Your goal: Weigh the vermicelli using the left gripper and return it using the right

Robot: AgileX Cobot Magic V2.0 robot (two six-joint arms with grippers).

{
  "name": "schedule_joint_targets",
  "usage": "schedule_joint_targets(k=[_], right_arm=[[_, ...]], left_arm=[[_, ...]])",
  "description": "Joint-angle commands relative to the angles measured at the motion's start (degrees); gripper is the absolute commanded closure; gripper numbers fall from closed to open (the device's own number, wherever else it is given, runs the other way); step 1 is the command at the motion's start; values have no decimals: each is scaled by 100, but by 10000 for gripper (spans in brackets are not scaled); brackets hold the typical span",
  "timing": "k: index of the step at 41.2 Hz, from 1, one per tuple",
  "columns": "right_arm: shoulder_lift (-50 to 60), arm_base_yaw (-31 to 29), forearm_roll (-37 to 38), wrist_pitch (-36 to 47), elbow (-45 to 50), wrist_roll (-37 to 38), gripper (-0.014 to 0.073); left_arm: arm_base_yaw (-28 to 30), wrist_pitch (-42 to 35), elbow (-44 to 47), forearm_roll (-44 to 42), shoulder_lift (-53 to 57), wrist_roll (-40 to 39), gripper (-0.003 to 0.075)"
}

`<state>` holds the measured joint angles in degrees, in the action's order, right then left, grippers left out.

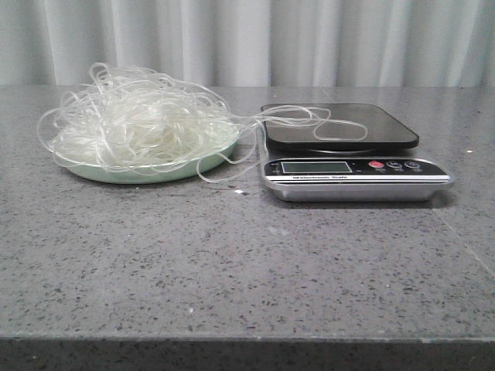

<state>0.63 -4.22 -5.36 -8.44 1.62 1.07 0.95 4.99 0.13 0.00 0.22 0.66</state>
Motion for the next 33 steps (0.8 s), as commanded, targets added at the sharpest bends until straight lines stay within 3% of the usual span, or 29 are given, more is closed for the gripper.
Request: schedule_joint_targets(k=[1, 16, 27, 33], right_arm=[[89, -31, -5, 434, -49, -7, 443], [89, -31, -5, 434, -49, -7, 443], [89, -31, 56, 434, -49, -7, 443], [89, -31, 56, 434, -49, -7, 443]], left_arm=[[-4, -499, 44, 55, 109, -66, 583], [-4, -946, 44, 99, 109, -66, 583], [-4, -2554, -81, 643, 109, -66, 583], [-4, -2080, -1090, 643, 72, -66, 583]])
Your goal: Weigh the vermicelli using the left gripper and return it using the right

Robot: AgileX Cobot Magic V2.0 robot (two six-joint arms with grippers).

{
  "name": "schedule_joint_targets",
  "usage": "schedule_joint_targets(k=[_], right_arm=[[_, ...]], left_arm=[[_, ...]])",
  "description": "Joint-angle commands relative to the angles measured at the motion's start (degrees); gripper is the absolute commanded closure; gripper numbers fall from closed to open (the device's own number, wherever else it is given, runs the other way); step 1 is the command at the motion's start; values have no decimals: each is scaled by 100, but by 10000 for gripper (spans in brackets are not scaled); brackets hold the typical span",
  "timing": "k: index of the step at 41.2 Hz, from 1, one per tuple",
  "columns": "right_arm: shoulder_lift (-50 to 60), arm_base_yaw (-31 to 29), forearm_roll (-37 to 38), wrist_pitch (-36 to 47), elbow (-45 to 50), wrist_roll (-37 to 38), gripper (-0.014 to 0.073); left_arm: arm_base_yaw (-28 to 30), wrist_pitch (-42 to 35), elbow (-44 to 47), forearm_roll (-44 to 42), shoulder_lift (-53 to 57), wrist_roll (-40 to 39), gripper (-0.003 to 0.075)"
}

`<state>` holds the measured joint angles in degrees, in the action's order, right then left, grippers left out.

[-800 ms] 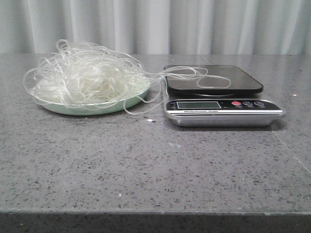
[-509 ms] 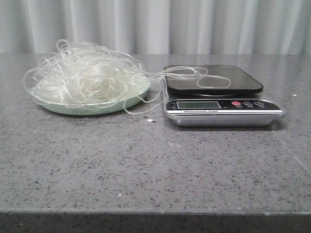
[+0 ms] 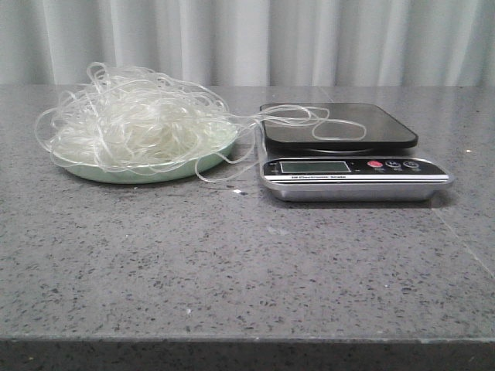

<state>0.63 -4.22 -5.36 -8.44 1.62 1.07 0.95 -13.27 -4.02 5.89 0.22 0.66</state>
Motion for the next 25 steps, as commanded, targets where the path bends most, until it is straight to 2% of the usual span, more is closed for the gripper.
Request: schedule_joint_targets(k=[1, 7, 16, 19, 25], right_arm=[[89, -31, 56, 434, -49, -7, 443], [89, -31, 56, 434, -49, -7, 443], [89, -31, 56, 446, -49, -7, 443], [89, -31, 56, 446, -49, -7, 443], [89, -31, 56, 446, -49, -7, 443]], left_arm=[[-4, -101, -861, 55, 26, -66, 583], [-4, 479, -2185, -75, -483, -66, 583], [-4, 843, -3520, -118, -1812, -66, 577], [-4, 959, -3832, -118, -2217, -66, 521], [-4, 1327, -4342, 61, -3033, -66, 313]])
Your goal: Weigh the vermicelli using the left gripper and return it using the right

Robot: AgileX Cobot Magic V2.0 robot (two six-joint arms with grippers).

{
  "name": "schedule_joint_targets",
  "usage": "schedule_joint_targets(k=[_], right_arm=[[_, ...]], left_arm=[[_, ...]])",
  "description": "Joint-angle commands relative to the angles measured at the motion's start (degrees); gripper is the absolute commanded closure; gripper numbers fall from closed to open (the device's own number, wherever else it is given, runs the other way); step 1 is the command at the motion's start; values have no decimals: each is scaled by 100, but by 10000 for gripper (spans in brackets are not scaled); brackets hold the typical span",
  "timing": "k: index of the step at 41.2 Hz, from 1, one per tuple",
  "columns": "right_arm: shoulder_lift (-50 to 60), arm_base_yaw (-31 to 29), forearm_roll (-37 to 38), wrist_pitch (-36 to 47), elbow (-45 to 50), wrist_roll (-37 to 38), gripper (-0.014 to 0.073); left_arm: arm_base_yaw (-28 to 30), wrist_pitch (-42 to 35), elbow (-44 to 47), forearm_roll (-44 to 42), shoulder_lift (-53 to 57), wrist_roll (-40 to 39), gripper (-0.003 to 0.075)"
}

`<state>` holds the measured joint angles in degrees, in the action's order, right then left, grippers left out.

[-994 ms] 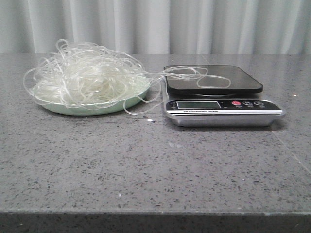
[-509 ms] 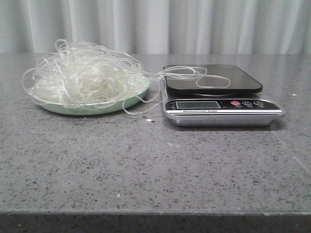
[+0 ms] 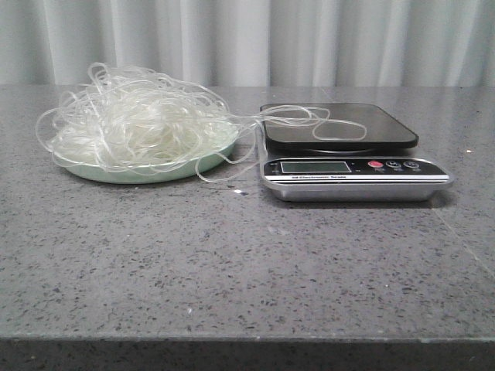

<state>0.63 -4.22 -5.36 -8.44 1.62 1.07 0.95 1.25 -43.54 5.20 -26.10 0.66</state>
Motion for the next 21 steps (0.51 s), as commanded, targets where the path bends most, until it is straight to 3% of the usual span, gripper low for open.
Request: schedule_joint_targets(k=[1, 5, 11, 15, 21], right_arm=[[89, -31, 56, 446, -49, -7, 443], [89, -31, 56, 446, -49, -7, 443], [89, -31, 56, 451, -49, -7, 443], [89, -31, 56, 451, -49, -7, 443], [89, -31, 56, 451, -49, -7, 443]], left_arm=[[-4, -9, -484, 176, -535, -66, 267], [-4, 418, -837, 467, -999, -66, 202], [-166, 1838, -1636, 592, -1818, 91, 202], [-571, 2574, -2116, 669, -2392, 497, 194], [-1267, 3162, -2712, 766, -3264, 568, 123]])
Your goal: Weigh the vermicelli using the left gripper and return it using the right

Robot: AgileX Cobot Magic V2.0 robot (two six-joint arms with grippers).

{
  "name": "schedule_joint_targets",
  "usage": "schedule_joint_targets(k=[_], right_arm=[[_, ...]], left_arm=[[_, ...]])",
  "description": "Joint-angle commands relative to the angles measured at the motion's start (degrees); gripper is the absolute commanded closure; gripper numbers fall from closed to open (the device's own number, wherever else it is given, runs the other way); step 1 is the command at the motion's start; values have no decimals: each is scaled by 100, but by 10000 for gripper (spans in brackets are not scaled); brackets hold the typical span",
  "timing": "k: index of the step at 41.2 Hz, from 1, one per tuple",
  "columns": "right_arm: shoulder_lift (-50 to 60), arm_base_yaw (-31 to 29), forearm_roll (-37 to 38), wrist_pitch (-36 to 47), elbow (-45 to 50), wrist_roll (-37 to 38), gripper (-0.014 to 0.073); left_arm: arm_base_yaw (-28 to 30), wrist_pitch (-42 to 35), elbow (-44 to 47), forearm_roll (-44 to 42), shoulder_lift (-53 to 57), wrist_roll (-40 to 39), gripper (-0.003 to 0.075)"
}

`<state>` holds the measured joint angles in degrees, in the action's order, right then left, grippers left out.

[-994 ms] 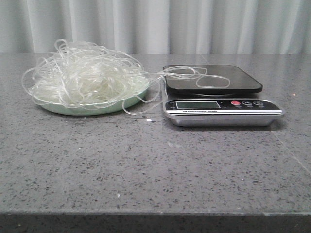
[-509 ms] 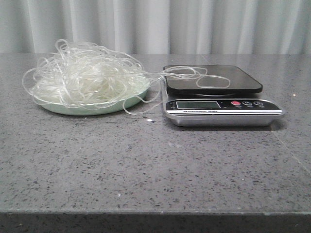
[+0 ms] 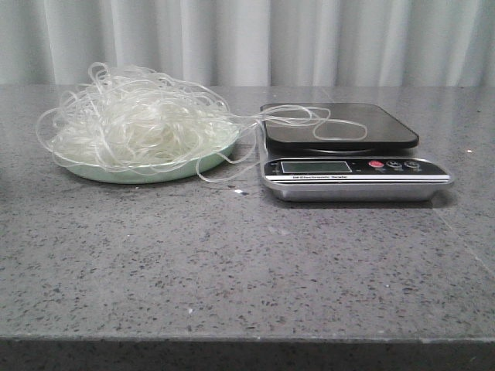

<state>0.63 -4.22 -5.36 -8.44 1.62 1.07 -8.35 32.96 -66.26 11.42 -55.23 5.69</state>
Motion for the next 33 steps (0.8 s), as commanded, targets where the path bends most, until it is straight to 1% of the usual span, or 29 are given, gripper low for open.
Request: schedule_joint_targets(k=[1, 5, 8, 12, 20, 24, 29, 33], right_arm=[[89, -31, 56, 451, -49, -7, 443], [89, -31, 56, 451, -49, -7, 443], [89, -31, 56, 451, -49, -7, 443], [89, -31, 56, 451, -49, -7, 443], [89, -31, 56, 451, -49, -7, 443], [89, -31, 56, 451, -49, -7, 443], [89, -31, 56, 451, -49, -7, 443], [89, -31, 56, 451, -49, -7, 443]], left_arm=[[-465, 84, -510, 143, -525, 65, 111], [-842, 462, -884, 143, -1172, 65, 78], [-1071, 791, -1142, 143, -1689, 65, 76], [-1261, 1278, -1556, 143, -2400, 65, 78], [-1452, 2323, -2290, 143, -3503, 65, 78], [-1550, 2496, -2483, 107, -3929, 65, 79], [-1641, 2565, -2496, 94, -4260, 65, 79], [-1686, 2796, -2496, -54, -4506, 65, 79]])
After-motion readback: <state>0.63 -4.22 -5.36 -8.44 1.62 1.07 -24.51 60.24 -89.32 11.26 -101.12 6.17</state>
